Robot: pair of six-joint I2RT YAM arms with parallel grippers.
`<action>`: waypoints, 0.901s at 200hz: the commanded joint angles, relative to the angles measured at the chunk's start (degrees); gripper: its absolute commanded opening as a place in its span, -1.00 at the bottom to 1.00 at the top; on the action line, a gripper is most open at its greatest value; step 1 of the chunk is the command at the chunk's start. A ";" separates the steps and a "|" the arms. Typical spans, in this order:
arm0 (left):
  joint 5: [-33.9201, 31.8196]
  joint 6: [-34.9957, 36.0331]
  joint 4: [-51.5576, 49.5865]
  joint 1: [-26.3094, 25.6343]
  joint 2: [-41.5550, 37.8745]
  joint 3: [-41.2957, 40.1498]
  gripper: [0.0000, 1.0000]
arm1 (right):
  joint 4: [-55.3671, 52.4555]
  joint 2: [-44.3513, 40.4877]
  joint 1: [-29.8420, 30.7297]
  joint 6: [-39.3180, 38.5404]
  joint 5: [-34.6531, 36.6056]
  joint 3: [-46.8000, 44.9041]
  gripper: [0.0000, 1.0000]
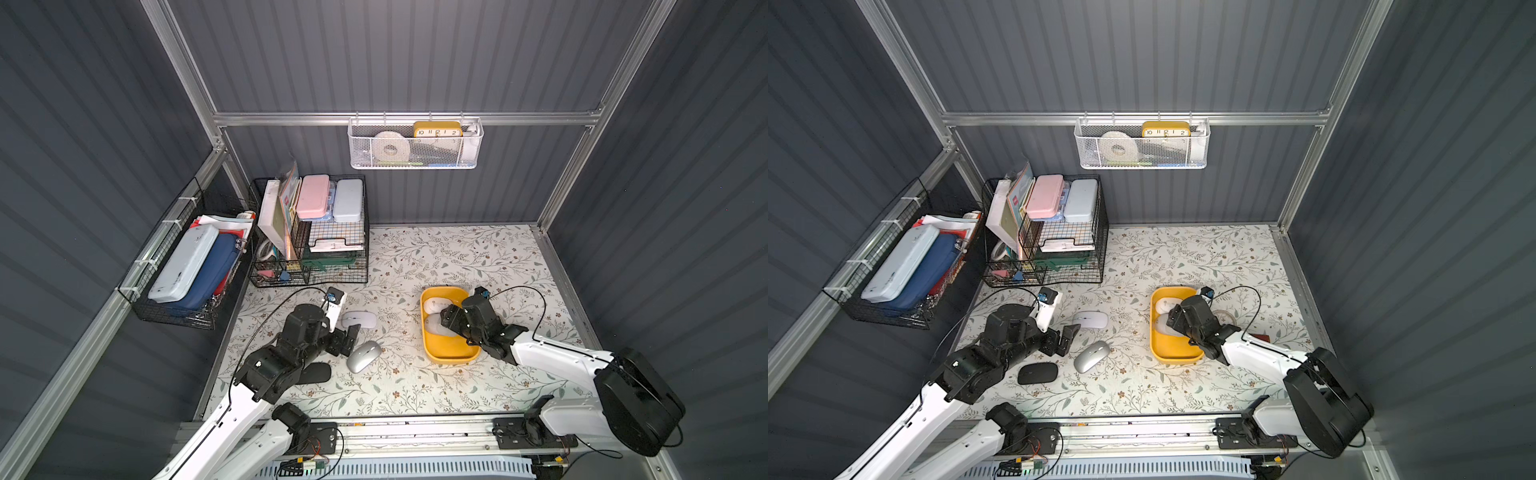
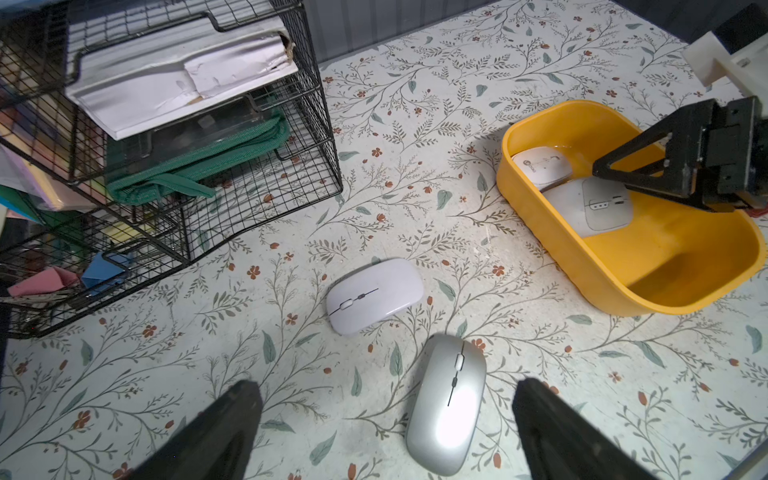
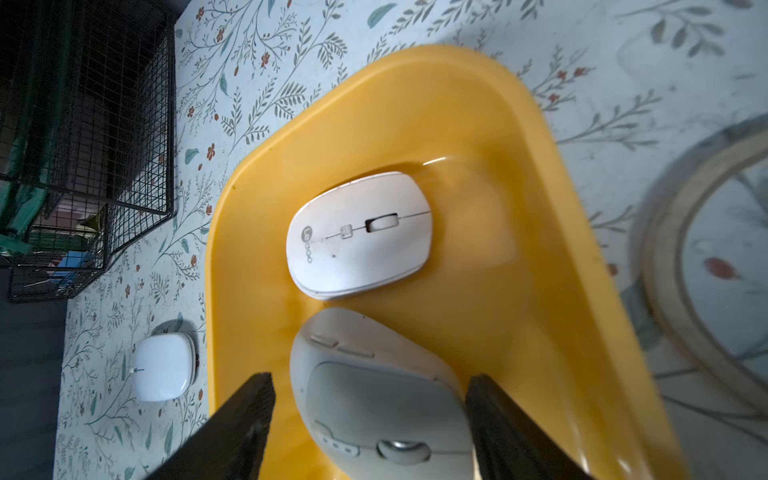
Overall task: Put the mouse in the storage box
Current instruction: Place the mouse in the storage box.
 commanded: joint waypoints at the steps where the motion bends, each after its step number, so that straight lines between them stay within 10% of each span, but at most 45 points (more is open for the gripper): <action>1: 5.58 -1.00 0.52 -0.25 2.94 1.27 0.99 | -2.69 -2.19 -0.27 -4.04 4.14 2.74 0.60; 89: 17.35 -11.43 1.03 -0.68 25.83 6.37 0.87 | -8.30 -11.82 -4.29 -11.46 5.98 4.70 0.64; 180: 17.03 -26.88 1.58 -1.35 30.19 -3.59 0.88 | -8.92 -13.71 -9.38 -11.65 1.56 4.05 0.64</action>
